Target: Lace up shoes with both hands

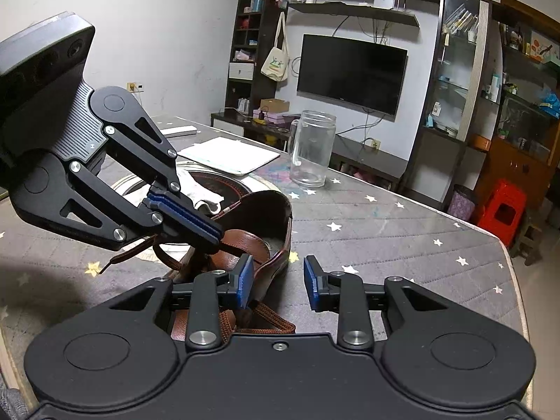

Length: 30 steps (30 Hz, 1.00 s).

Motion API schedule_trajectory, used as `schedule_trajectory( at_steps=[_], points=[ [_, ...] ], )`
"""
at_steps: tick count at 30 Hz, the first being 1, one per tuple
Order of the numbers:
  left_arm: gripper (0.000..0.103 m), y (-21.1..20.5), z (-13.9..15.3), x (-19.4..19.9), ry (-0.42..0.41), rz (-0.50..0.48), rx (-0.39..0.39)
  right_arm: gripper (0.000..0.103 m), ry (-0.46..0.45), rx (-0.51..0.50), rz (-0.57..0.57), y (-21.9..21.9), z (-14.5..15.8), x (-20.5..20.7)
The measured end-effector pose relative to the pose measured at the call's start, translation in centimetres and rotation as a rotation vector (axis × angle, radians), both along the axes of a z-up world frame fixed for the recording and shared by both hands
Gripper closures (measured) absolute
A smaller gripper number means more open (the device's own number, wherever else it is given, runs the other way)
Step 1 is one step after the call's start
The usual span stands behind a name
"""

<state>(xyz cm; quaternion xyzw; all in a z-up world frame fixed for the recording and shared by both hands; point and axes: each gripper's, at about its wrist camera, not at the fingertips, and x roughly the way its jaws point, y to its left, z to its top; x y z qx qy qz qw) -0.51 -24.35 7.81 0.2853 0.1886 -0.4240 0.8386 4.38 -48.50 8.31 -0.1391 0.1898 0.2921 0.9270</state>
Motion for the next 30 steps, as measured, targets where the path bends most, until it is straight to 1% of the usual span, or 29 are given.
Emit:
schedule_trajectory(
  at_steps=[16, 18, 30],
  points=[
    [0.1, 0.6, 0.4, 0.3, 0.0, -0.024, -0.013, 0.069, -0.003, -0.01, 0.016, -0.1, -0.1, 0.3],
    [0.1, 1.2, 0.5, 0.7, 0.001, -0.028, -0.015, 0.069, -0.004, -0.012, 0.018, -0.1, -0.2, 0.3],
    [0.1, 0.8, 0.1, 1.8, 0.015, -0.003, -0.033, 0.069, -0.007, -0.02, 0.03, -0.2, -0.3, 0.5]
  ],
)
